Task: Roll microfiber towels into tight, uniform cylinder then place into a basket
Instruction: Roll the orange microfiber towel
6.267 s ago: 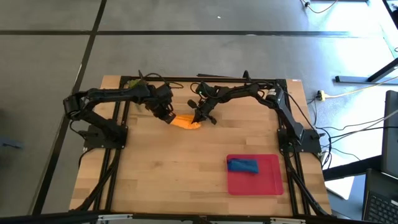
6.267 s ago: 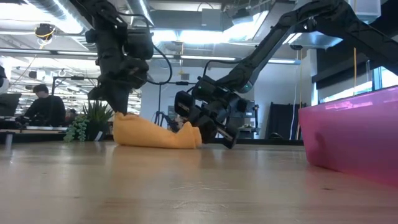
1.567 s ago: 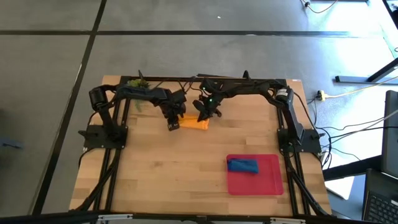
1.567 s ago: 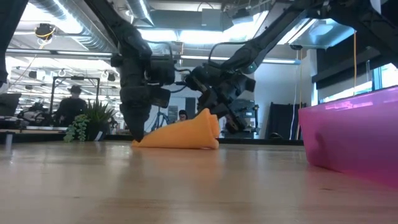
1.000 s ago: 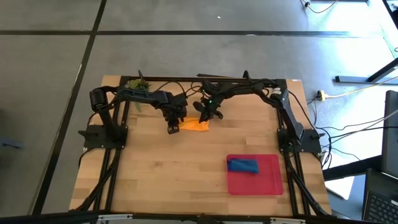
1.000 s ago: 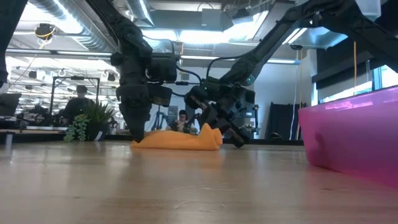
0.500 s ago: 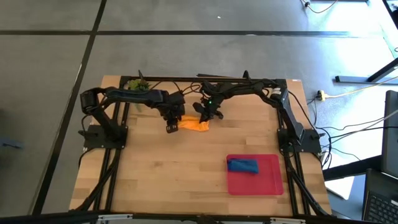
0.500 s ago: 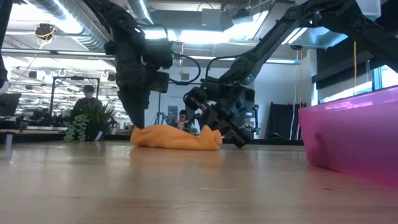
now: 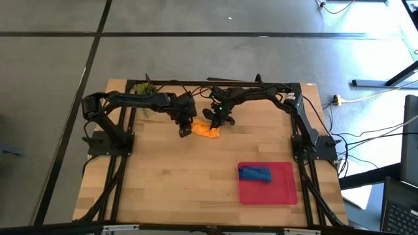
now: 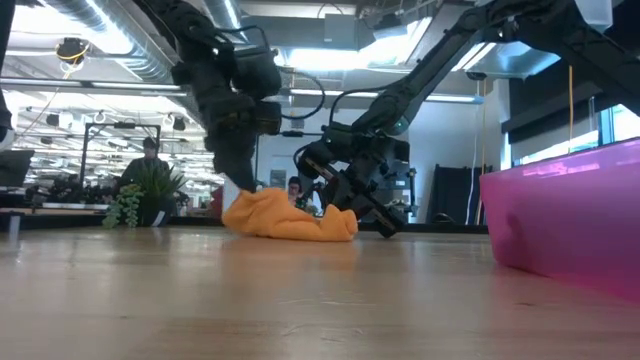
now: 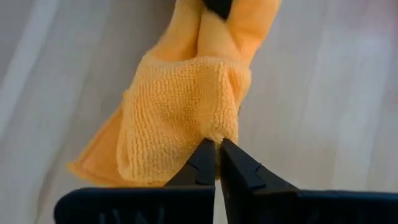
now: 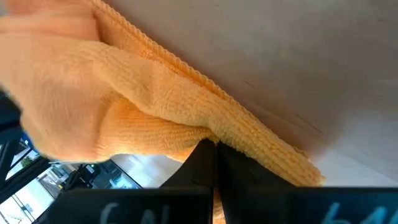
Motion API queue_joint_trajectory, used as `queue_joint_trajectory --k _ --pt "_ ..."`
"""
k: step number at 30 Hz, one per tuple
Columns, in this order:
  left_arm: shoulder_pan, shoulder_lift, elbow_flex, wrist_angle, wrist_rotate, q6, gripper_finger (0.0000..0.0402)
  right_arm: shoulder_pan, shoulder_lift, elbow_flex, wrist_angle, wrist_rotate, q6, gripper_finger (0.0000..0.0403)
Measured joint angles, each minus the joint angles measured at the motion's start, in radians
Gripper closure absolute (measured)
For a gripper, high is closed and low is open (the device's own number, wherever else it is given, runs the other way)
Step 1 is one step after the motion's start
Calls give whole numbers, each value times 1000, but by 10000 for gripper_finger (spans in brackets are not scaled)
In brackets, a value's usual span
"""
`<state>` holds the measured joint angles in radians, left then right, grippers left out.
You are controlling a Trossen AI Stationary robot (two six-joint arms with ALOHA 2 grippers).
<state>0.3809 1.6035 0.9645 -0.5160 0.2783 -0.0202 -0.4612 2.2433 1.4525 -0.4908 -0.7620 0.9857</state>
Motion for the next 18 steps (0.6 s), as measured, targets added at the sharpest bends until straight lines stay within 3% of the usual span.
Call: queue_joint_trajectory --k 6,13,18 --pt "7 -13 66 4 -109 0 402 0 0 0 -6 7 -2 394" --pt "44 -12 85 -7 -157 -126 402 4 0 -1 -7 10 -2 394" --pt "53 4 85 -1 -198 -136 402 13 0 -1 -7 12 -2 394"
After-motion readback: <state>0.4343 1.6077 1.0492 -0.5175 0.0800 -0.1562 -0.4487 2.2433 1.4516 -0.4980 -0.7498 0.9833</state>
